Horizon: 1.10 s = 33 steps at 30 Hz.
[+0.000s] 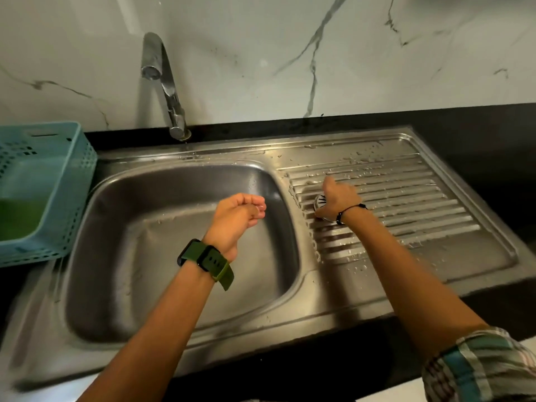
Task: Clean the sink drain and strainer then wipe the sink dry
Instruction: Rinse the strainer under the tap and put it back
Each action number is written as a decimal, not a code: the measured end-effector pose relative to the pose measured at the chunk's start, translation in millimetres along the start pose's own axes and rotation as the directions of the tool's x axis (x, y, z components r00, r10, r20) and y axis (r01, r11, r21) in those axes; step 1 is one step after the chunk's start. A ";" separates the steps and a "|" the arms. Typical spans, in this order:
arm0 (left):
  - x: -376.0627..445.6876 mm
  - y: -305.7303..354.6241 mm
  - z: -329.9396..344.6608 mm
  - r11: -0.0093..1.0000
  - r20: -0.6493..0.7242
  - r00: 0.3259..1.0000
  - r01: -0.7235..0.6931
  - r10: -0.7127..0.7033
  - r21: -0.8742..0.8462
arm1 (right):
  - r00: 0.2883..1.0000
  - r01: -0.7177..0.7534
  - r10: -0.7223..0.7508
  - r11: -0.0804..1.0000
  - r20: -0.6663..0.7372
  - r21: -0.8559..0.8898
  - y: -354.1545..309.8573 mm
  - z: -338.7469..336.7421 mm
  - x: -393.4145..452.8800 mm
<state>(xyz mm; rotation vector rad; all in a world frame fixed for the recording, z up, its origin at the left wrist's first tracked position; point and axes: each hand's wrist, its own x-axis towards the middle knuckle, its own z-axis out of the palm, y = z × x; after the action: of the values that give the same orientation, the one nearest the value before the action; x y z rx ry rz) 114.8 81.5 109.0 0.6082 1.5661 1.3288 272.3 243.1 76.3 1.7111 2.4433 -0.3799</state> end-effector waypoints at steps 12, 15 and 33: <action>35.3 -3.2 -26.9 0.811 0.118 0.919 0.388 -0.376 -0.439 | 0.951 0.184 -0.302 0.400 -0.061 0.898 -125.1 1.2 -14.0; 42.1 6.5 -56.2 0.765 0.008 0.948 0.262 -0.318 -0.589 | 0.912 0.197 -0.399 0.216 -0.098 0.956 -150.9 1.3 -17.1; 73.4 10.7 -124.4 0.903 -0.368 0.895 0.083 -0.253 -0.421 | 0.877 0.461 -0.367 0.824 -0.309 0.330 -305.5 -38.1 117.4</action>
<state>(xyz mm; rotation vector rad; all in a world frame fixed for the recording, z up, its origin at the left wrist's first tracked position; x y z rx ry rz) -28.2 89.2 87.3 -0.0783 1.5667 1.6509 -53.4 261.0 122.3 1.3791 3.0987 -0.8181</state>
